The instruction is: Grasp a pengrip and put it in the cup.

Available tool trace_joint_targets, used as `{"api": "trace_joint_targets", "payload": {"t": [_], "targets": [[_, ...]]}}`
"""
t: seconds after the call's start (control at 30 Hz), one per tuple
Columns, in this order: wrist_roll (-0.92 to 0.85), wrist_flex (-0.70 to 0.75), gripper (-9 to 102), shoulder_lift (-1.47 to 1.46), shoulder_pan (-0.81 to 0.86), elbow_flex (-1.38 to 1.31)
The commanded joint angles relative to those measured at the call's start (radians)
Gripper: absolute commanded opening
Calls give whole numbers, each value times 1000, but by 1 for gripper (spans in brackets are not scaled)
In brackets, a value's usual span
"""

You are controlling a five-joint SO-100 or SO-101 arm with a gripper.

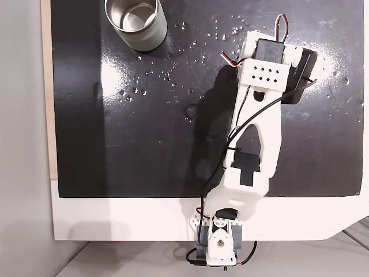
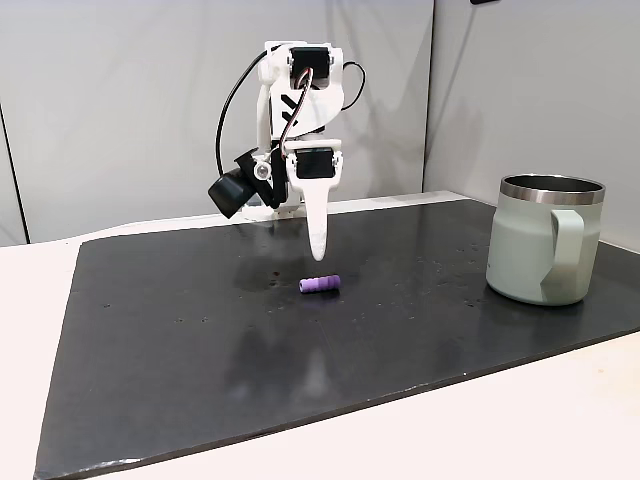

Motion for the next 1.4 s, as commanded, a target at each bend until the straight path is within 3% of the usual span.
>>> {"api": "trace_joint_targets", "payload": {"t": [0.0,0.9,1.27,1.37], "targets": [[9,9,24,0,8,-69],[17,98,21,-273,9,-291],[25,109,0,-295,15,-307],[25,112,0,-295,17,-308]]}}
